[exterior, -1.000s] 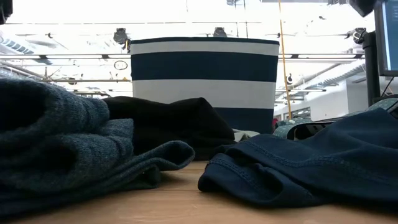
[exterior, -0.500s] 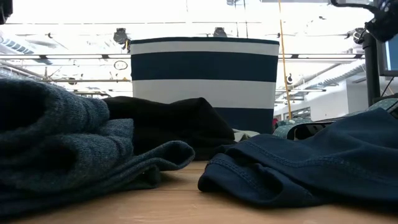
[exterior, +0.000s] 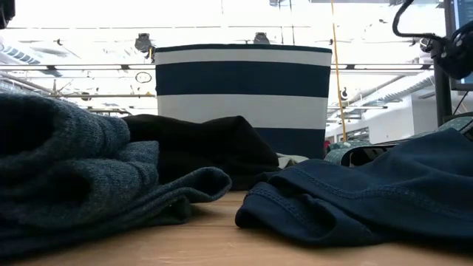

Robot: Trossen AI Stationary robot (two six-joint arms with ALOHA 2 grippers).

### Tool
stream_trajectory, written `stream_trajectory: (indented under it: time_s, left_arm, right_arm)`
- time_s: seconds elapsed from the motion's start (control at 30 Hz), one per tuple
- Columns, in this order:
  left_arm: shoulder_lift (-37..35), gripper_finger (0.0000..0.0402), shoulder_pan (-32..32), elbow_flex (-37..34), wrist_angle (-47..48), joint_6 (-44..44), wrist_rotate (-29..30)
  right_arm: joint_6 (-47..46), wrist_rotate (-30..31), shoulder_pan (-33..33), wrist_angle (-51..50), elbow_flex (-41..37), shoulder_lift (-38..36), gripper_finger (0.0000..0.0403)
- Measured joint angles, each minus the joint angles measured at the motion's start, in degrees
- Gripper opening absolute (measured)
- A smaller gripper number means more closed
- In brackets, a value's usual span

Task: Pick & Place Cloths
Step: Put the blue sock into the transparent container

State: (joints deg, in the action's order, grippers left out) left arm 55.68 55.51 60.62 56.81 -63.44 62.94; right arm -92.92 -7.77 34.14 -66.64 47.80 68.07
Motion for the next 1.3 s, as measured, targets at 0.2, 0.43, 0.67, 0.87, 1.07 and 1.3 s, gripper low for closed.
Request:
stream_trajectory:
  time_s: [0.2, 0.43, 0.67, 0.87, 1.07, 1.3]
  left_arm:
    - [0.00, 0.0234, 0.00, 0.00, -0.03, 0.20, 0.00]
    - [0.07, 0.0234, 0.00, 0.00, -0.06, 0.20, 0.00]
    - [0.07, 0.0234, 0.00, 0.00, -0.06, 0.22, 0.00]
    - [0.07, 0.0234, 0.00, -0.02, -0.06, 0.22, 0.00]
    - [0.07, 0.0234, 0.00, -0.02, -0.04, 0.22, 0.00]
    - [0.07, 0.0234, 0.00, -0.02, -0.03, 0.22, 0.00]
  right_arm:
    - [-0.87, 0.11, -1.66, 0.00, -2.42, 0.00, 0.0196]
    - [0.04, 0.02, -3.37, 3.60, -3.98, 0.00, 0.0196]
    - [0.72, -1.49, -4.21, 8.78, -7.20, 0.00, 0.0196]
    - [2.12, -1.53, -4.19, 10.21, -7.37, 0.00, 0.0196]
    - [3.65, -2.94, -4.19, 14.33, -7.37, 0.00, 0.0196]
    - [3.63, -3.23, -4.17, 14.68, -7.37, 0.00, 0.0196]
